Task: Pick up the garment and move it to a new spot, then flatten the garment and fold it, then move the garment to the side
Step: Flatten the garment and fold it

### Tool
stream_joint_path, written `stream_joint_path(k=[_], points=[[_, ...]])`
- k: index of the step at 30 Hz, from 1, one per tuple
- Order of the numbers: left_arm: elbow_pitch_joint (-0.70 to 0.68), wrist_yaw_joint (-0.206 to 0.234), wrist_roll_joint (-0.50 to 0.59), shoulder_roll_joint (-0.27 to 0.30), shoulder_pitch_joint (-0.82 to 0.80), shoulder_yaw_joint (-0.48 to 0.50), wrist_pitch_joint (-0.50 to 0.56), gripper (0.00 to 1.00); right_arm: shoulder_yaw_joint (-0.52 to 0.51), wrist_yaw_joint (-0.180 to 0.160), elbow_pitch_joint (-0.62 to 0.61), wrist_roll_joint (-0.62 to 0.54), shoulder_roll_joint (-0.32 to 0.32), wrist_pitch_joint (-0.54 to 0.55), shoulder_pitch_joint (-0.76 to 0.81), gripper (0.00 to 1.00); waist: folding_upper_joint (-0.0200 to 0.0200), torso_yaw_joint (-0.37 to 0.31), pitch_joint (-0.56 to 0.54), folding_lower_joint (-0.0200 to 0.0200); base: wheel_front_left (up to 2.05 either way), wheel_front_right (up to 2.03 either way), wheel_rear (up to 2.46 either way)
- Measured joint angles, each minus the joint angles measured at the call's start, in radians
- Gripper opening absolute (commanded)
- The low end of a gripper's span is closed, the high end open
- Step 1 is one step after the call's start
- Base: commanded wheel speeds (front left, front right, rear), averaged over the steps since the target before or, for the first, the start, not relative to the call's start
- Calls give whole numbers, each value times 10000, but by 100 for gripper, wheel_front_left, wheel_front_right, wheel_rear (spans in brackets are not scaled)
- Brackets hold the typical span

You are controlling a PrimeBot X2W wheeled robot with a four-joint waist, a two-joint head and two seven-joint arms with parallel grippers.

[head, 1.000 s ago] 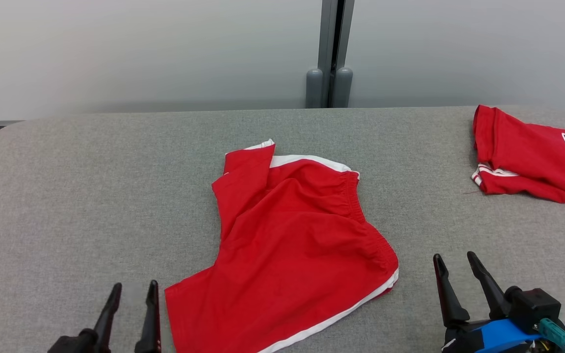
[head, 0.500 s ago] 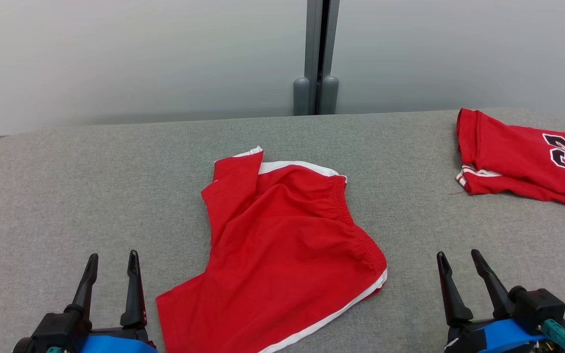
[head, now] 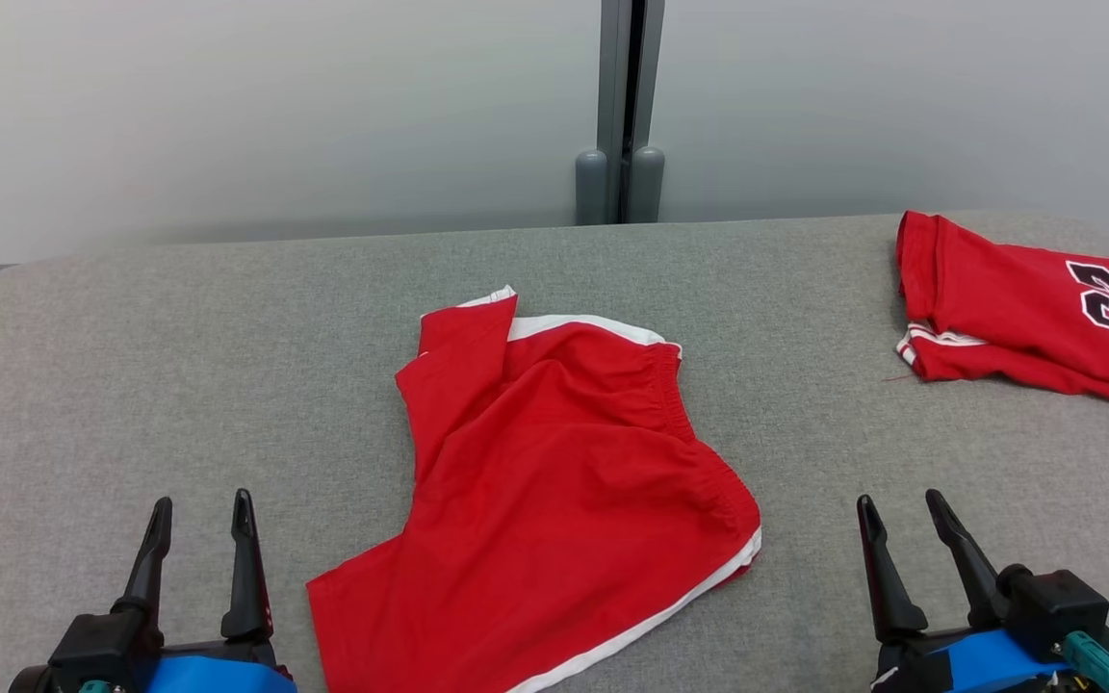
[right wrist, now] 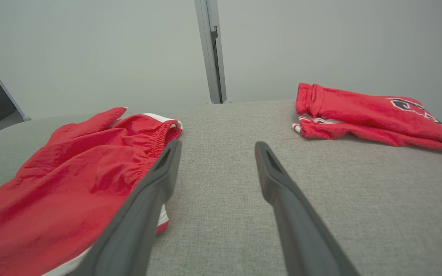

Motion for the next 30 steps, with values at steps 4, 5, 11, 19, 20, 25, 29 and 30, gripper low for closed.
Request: stream_joint_path(k=[4, 5, 11, 19, 20, 25, 29, 30], points=[[27, 0, 27, -13, 0, 6, 0, 100, 21, 0, 4, -71, 23, 0, 2, 100, 0, 37, -23, 0, 0, 0, 0], [31, 0, 48, -19, 0, 10, 0, 100, 29, 0, 8, -71, 27, 0, 2, 100, 0, 41, -26, 0, 0, 0, 0], [36, 0, 123, -38, 0, 65, 0, 100, 73, 0, 33, -71, 25, 2, 2, 100, 0, 33, -52, 0, 0, 0, 0], [194, -2, 198, -54, 2, 82, 0, 100, 86, 0, 48, -90, 8, 0, 38, 100, 0, 30, -88, 0, 0, 0, 0], [236, 0, 194, -56, 3, 59, 2, 100, 86, 0, 52, -111, 2, 0, 48, 100, 0, 41, -98, 0, 0, 0, 0], [525, -2, -203, -25, 165, -545, 2, 100, 203, 0, 224, -107, -167, 2, 50, 100, 0, 145, -107, 0, 0, 0, 0], [857, -2, -443, 105, 464, -1108, 0, 100, 399, 0, 495, -79, -276, 0, 40, 100, 0, 262, -94, 0, 0, 0, 0], [922, -2, -510, 111, 547, -1267, 2, 100, 464, 0, 566, -79, -301, 2, 36, 100, 0, 295, -103, 0, 0, 0, 0]])
